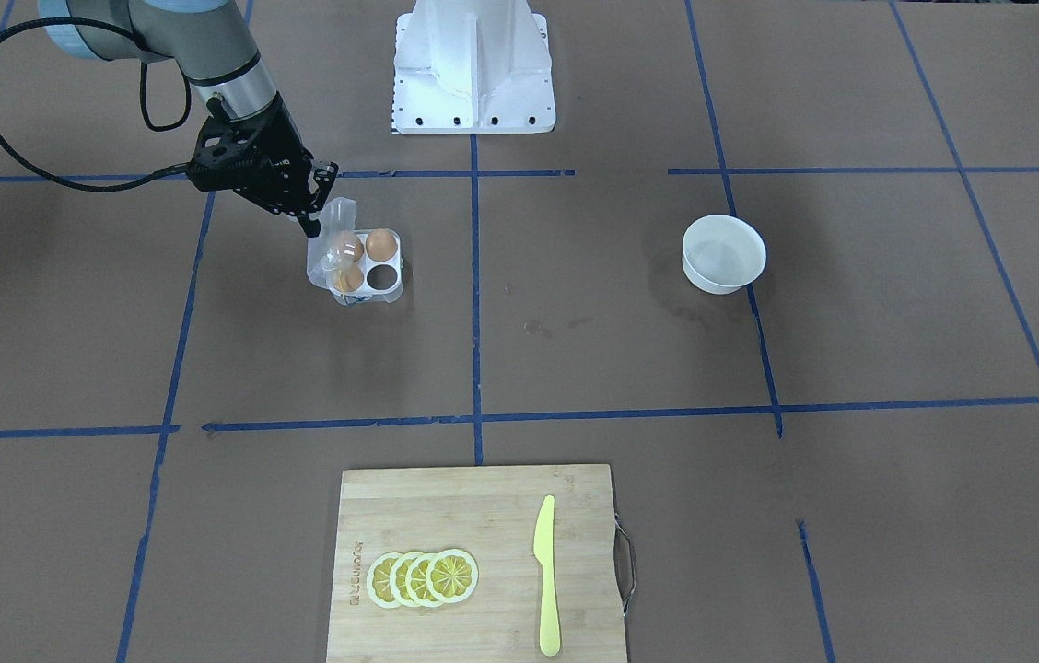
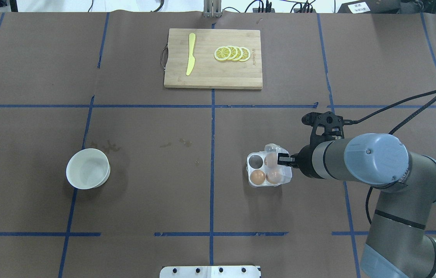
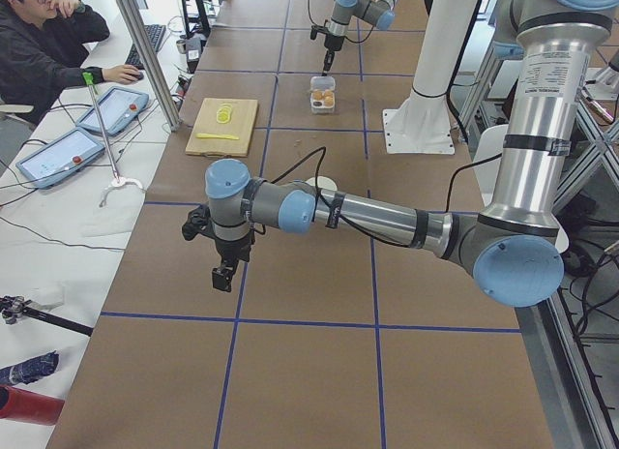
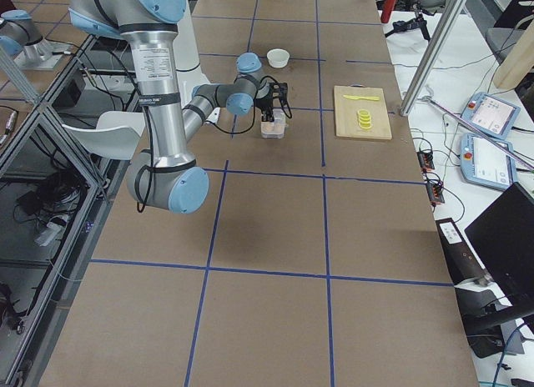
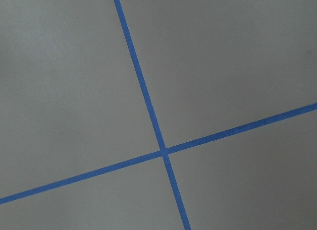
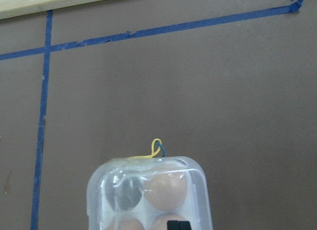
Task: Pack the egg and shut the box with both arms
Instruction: 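Push the clear lid down over the eggs with the right gripper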
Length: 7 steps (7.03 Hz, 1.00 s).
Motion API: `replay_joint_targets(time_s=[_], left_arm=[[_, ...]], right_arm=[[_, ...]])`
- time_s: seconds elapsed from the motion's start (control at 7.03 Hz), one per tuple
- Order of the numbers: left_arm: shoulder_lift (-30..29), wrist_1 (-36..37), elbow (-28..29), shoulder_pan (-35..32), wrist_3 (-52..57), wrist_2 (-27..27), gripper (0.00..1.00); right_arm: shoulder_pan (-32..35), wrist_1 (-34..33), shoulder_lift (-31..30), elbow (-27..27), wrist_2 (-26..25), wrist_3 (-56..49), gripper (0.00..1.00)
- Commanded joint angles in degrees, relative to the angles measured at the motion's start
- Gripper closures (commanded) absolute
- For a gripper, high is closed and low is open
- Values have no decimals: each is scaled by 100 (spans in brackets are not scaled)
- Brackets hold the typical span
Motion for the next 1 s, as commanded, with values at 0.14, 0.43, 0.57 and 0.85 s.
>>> replay_joint_targets(time_s=[0.14, 0.43, 0.57, 0.85], left_arm=[[-10, 7, 0, -3, 4, 0, 0], [-10, 7, 0, -3, -5, 0, 0], [-10, 7, 0, -3, 4, 0, 0], [-1, 7, 9, -3, 4, 0, 0]], right_arm=[[-132, -23, 272, -324, -44, 106, 100], [-114, -23, 272, -255, -26, 106, 100], [-62, -75, 263, -167, 0, 97, 100], [96, -1117, 272, 314, 35, 19, 100]])
